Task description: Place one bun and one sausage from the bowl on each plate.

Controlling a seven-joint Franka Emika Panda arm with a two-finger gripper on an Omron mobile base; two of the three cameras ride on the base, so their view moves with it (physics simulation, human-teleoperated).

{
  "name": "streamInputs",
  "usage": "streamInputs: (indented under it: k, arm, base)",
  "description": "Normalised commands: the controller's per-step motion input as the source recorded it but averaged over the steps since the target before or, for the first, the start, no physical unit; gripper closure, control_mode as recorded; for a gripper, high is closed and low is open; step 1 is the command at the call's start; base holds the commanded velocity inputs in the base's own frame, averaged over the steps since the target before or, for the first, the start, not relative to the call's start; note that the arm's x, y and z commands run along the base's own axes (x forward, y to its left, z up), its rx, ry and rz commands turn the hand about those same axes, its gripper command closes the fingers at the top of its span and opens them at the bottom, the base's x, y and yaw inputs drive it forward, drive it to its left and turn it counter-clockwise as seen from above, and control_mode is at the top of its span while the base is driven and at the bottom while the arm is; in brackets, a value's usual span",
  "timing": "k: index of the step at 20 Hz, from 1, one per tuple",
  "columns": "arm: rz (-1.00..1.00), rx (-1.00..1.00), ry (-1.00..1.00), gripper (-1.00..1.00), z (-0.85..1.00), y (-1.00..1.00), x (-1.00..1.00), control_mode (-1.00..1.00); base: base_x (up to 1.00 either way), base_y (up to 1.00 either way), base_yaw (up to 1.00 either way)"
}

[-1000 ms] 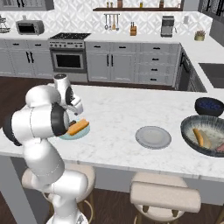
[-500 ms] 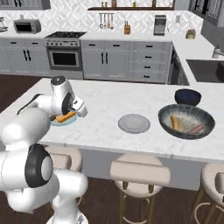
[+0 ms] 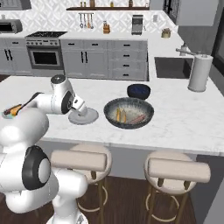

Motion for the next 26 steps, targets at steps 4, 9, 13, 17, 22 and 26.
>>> streamInputs:
  k: [4,9,13,17,22,26]
  arm:
    - [0.00,0.00,0.00,-1.00,0.00,0.00,0.00,1.00]
    - [0.00,0.00,0.00,-1.00,0.00,0.00,0.00,1.00]
    - [0.00,0.00,0.00,-1.00,0.00,0.00,0.00,1.00]
    - [0.20,0.00,0.07,-1.00,-0.28,-0.11,0.00,-1.00]
    - [0.34,-0.05,0.38,-1.00,-0.95,-0.03,0.04,-1.00]
    - [0.04,-0.12,0.23,-1.00,-0.32,0.12,0.04,-1.00]
  base:
    - [0.35,-1.00,-0.06]
    - [0.89,-0.48,0.00]
    - [0.68,0.00,0.09]
    - [0.12,-0.02,0.15]
    - [0.00,0.00,0.00]
    - [0.00,0.00,0.00]
